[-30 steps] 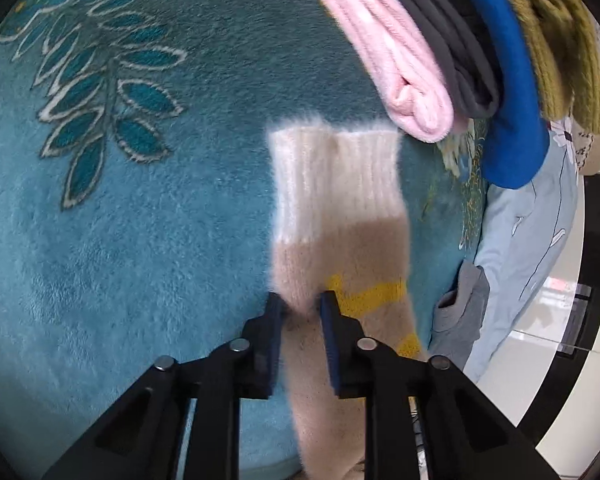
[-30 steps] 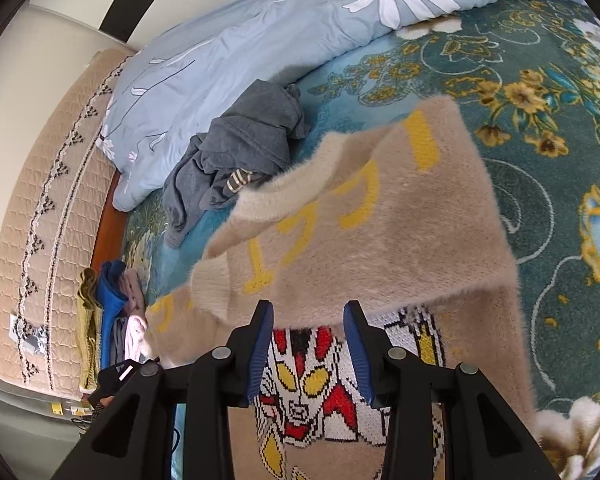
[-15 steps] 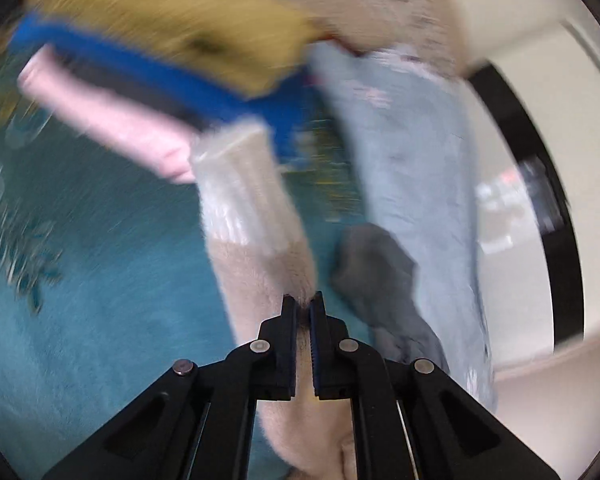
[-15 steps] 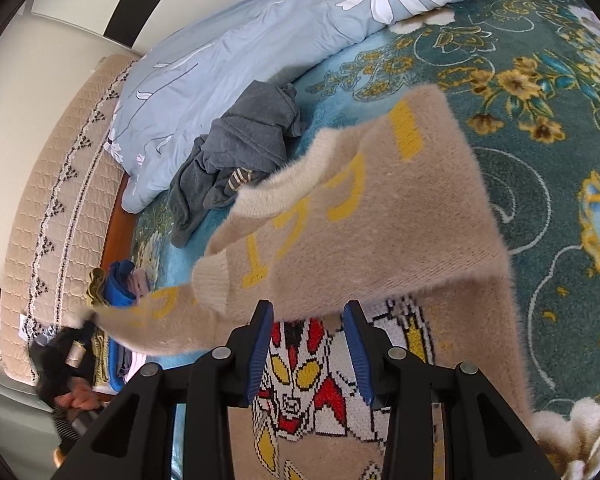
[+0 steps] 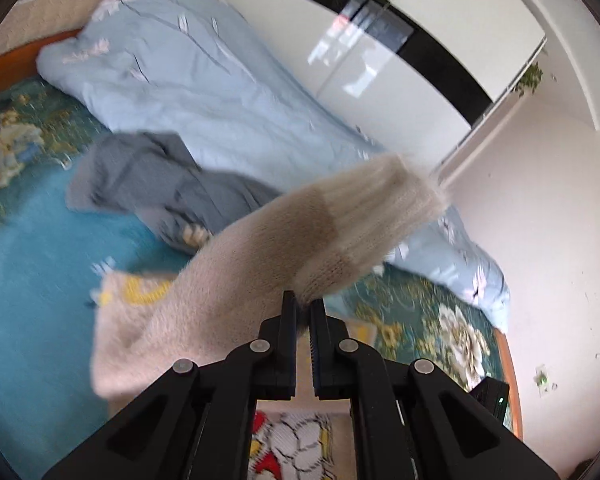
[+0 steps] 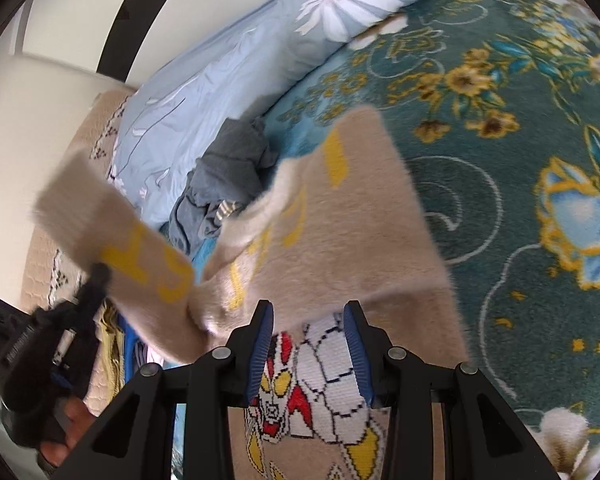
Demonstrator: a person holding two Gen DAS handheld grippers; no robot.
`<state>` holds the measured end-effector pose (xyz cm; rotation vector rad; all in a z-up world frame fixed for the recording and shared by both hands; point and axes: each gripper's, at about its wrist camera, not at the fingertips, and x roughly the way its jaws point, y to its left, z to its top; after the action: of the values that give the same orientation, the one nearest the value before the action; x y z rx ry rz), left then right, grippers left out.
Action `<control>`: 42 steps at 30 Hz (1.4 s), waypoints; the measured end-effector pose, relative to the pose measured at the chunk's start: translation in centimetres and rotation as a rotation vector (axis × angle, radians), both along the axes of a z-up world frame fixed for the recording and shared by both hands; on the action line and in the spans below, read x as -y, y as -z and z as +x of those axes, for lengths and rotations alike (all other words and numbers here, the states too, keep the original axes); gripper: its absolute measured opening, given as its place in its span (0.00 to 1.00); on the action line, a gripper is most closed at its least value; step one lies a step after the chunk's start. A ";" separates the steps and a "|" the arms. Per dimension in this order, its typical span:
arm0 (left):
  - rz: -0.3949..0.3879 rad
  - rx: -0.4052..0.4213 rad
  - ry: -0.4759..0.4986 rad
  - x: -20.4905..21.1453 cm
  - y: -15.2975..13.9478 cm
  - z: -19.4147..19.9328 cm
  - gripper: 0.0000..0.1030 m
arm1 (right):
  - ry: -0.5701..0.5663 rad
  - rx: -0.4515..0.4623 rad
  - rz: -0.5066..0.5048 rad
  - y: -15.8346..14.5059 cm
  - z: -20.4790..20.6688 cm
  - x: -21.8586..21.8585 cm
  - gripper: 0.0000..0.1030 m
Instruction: Fold clothes
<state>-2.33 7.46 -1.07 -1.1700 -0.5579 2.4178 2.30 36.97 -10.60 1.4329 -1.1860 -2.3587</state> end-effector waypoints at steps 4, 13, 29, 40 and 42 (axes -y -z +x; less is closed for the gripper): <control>-0.075 0.076 0.062 -4.0 3.0 0.7 0.05 | 0.029 -0.001 -0.016 0.2 0.4 -1.4 0.39; -0.190 0.234 0.113 -7.2 8.1 0.5 0.12 | 0.048 -0.027 -0.044 -0.1 0.1 -2.4 0.39; -0.129 0.216 0.045 1.6 5.2 1.3 0.35 | 0.006 -0.004 -0.058 0.9 -1.4 0.5 0.46; -0.113 0.310 -0.286 12.8 8.0 0.3 0.35 | 0.001 0.050 -0.031 0.6 -5.1 2.3 0.13; -0.093 0.339 -0.319 13.6 9.0 0.5 0.35 | -0.013 0.023 -0.016 -0.5 -5.7 2.3 0.10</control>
<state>-1.80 -6.18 -10.08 -1.6584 -0.7939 2.5397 -3.39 34.64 -10.09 1.4627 -1.1943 -2.3251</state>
